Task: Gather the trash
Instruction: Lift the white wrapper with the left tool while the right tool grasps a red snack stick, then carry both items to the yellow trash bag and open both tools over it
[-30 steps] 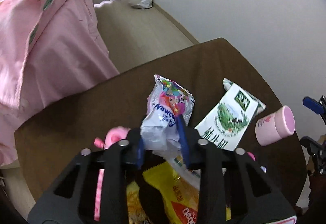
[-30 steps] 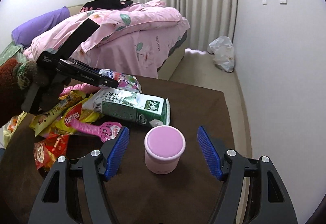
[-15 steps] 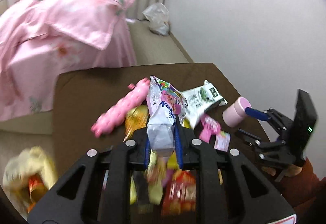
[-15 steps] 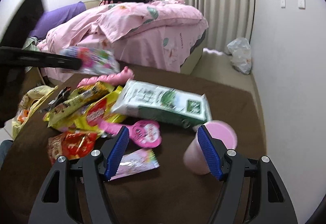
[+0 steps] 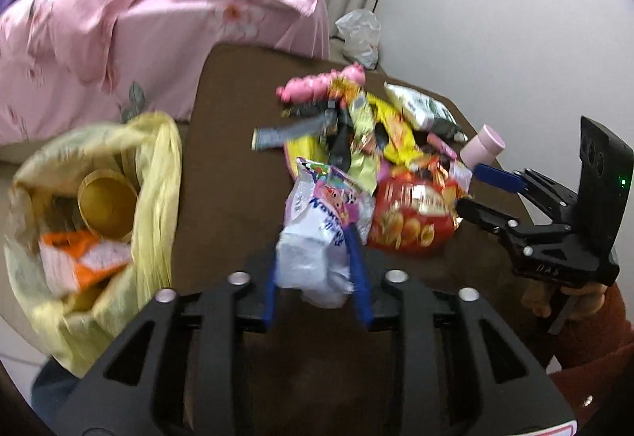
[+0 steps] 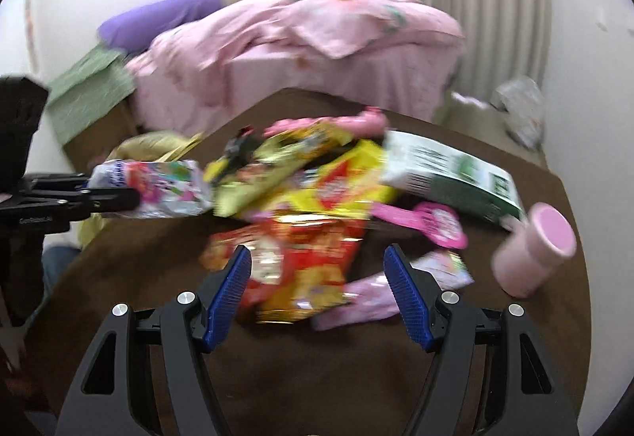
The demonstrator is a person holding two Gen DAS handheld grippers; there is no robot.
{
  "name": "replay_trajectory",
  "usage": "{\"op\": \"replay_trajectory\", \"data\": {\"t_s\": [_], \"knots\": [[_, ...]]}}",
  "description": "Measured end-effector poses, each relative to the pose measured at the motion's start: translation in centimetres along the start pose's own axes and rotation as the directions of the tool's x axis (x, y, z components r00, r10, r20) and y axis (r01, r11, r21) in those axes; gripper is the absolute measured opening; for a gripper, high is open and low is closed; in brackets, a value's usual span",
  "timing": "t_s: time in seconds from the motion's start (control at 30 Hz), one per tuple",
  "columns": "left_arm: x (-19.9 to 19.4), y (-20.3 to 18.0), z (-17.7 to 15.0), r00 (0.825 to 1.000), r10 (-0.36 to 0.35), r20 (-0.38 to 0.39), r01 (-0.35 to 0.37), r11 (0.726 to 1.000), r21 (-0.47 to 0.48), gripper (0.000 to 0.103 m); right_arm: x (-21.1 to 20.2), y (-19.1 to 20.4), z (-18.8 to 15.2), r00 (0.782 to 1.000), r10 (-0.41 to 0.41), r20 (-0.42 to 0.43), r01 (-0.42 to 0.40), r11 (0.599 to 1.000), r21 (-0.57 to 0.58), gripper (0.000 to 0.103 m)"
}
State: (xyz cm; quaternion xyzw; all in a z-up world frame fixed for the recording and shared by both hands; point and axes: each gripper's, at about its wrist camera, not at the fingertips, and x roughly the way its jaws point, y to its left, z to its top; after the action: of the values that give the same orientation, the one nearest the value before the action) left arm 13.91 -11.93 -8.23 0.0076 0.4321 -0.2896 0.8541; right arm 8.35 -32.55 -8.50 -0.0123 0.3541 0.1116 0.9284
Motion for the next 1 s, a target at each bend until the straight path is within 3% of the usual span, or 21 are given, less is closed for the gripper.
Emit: {"op": "replay_trajectory", "data": {"t_s": [0.13, 0.27, 0.4, 0.67, 1.0], "knots": [[-0.4, 0.9, -1.3, 1.000, -0.016, -0.024, 0.016, 1.000, -0.007, 0.046, 1.1, 2.4, 0.2, 0.999, 0.034, -0.019, -0.036, 0.993, -0.114, 0.066], [-1.6, 2.1, -2.1, 0.999, -0.032, -0.021, 0.031, 0.999, -0.034, 0.051, 3.0, 4.5, 0.2, 0.997, 0.012, -0.070, -0.029, 0.969, -0.244, 0.064], [-2.6, 3.0, -2.6, 0.999, -0.033, 0.004, 0.033, 0.998, -0.050, 0.052, 3.9, 5.1, -0.3, 0.995, -0.018, -0.096, -0.011, 0.954, -0.299, 0.057], [-2.3, 2.0, -3.2, 0.999, -0.052, -0.008, 0.052, 0.999, 0.001, 0.055, 2.3, 4.3, -0.7, 0.993, -0.001, -0.117, -0.027, 0.970, -0.240, 0.025], [-0.6, 0.1, -3.0, 0.999, 0.030, -0.043, -0.026, 0.995, 0.091, 0.054, -3.1, 1.8, -0.6, 1.000, 0.004, 0.011, -0.004, 0.998, -0.061, 0.023]]}}
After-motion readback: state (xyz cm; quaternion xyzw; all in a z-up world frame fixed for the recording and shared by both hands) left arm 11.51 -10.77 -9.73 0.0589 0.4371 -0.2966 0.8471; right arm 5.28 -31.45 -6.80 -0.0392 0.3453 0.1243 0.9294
